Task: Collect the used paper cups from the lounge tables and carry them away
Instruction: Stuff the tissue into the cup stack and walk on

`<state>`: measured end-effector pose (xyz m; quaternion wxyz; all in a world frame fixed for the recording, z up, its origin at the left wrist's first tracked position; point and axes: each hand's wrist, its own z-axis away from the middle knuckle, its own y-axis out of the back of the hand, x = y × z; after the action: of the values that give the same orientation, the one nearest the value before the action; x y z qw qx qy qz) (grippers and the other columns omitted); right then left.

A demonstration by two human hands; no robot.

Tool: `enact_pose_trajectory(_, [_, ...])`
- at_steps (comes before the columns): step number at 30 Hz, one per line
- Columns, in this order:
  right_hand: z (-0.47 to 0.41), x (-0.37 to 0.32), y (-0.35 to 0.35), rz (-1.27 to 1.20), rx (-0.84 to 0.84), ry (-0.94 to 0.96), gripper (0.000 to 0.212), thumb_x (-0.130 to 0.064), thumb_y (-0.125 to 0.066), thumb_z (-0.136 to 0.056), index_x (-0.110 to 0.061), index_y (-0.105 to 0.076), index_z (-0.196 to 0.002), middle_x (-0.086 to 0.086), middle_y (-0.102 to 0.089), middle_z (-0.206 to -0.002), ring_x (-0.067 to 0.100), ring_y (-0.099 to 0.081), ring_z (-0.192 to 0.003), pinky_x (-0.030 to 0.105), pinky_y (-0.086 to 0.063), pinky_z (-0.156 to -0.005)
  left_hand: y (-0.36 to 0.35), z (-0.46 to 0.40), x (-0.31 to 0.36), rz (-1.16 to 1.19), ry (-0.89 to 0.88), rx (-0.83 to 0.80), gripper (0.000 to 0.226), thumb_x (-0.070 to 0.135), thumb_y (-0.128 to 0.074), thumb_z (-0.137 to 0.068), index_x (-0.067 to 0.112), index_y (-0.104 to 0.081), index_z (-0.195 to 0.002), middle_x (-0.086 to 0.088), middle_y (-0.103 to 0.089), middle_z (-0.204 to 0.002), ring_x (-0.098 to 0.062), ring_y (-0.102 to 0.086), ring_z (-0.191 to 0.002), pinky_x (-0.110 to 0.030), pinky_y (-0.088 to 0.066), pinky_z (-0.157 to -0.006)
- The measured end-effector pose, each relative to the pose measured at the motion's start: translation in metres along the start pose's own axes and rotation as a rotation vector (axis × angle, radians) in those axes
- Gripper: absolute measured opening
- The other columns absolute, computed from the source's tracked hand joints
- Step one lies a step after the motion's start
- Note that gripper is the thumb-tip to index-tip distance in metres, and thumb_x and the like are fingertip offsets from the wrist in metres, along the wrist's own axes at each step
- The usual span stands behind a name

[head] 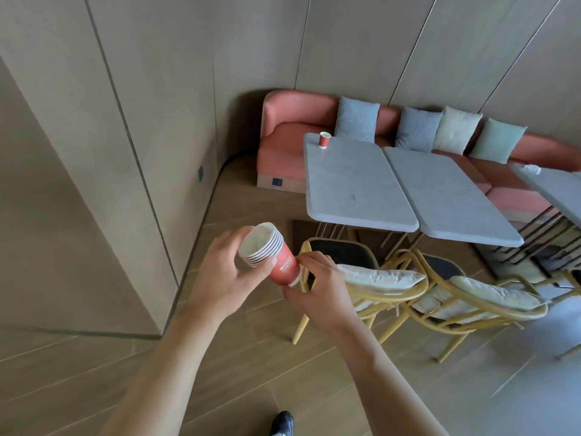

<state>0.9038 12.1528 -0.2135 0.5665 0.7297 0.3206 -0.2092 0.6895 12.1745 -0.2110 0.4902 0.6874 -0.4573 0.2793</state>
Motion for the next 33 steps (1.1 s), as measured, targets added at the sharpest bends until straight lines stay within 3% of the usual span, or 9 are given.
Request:
enact_pose_trajectory(4, [-0.051,0.033,0.014,-0.014,0.007,0.007,0.047,-0.031,-0.091,-0.071,-0.02,-0.075,-0.114,-0.014,-0.063,-0.116,0.012,-0.056,-0.115,0.048,-0.049,-0.102,-0.03,-0.051,-0.001,0.013,0.016,-0.014,0.054,0.06,-0.073,-0.085,0.043,-0.059,-0.134,0.02,-0.065,-0.126,-0.013,-0.06,-0.125,-0.034,-0.052,-0.101])
enact_pose_trajectory(14, [-0.147,0.122,0.055,-0.011,0.032,-0.005,0.045,-0.028,-0.091,-0.074,-0.016,-0.076,-0.114,-0.005,-0.067,-0.119,0.017,-0.059,-0.115,0.048,-0.05,-0.1,-0.121,-0.162,-0.005,-0.012,-0.016,-0.039,0.047,0.06,-0.071,-0.085,0.052,-0.057,-0.129,0.022,-0.064,-0.119,-0.011,-0.061,-0.119,-0.025,-0.05,-0.093])
enact_pose_trajectory(19, [-0.18,0.157,0.06,-0.035,0.05,-0.052,0.05,-0.034,-0.092,-0.073,-0.021,-0.076,-0.119,-0.012,-0.066,-0.119,0.01,-0.057,-0.115,0.046,-0.05,-0.102,-0.15,-0.208,-0.013,-0.018,0.005,-0.103,0.059,0.065,-0.07,-0.084,0.037,-0.059,-0.135,0.014,-0.064,-0.122,-0.015,-0.061,-0.121,-0.027,-0.054,-0.093])
enact_pose_trajectory(24, [-0.22,0.188,0.063,0.018,0.083,-0.127,0.05,-0.041,-0.09,-0.075,-0.024,-0.075,-0.12,-0.013,-0.067,-0.118,0.013,-0.059,-0.113,0.046,-0.052,-0.1,-0.18,-0.261,-0.031,0.001,-0.019,-0.174,0.059,0.07,-0.068,-0.084,0.046,-0.055,-0.136,0.024,-0.061,-0.121,-0.01,-0.06,-0.122,-0.016,-0.051,-0.087])
enact_pose_trajectory(28, [-0.248,0.206,0.066,0.056,0.132,-0.191,0.051,-0.043,-0.088,-0.074,-0.025,-0.075,-0.12,-0.014,-0.066,-0.119,0.011,-0.059,-0.112,0.045,-0.052,-0.1,-0.2,-0.308,-0.041,0.051,-0.091,-0.254,0.046,0.071,-0.068,-0.085,0.065,-0.049,-0.127,0.036,-0.057,-0.121,0.001,-0.058,-0.12,-0.008,-0.05,-0.082])
enact_pose_trajectory(30, [-0.266,0.21,0.064,0.082,0.169,-0.226,0.053,-0.044,-0.088,-0.075,-0.025,-0.075,-0.123,-0.014,-0.066,-0.122,0.01,-0.059,-0.114,0.045,-0.053,-0.101,-0.209,-0.336,-0.05,0.09,-0.137,-0.299,0.044,0.069,-0.069,-0.087,0.066,-0.05,-0.126,0.033,-0.059,-0.12,0.001,-0.06,-0.118,-0.013,-0.054,-0.084])
enact_pose_trajectory(33, [-0.296,0.211,0.063,0.121,0.211,-0.298,0.057,-0.043,-0.089,-0.078,-0.026,-0.072,-0.129,-0.014,-0.064,-0.127,0.01,-0.057,-0.119,0.046,-0.052,-0.106,-0.218,-0.383,-0.067,0.111,-0.133,-0.373,0.063,0.069,-0.069,-0.086,0.038,-0.058,-0.14,0.019,-0.063,-0.127,-0.01,-0.061,-0.123,-0.036,-0.06,-0.096])
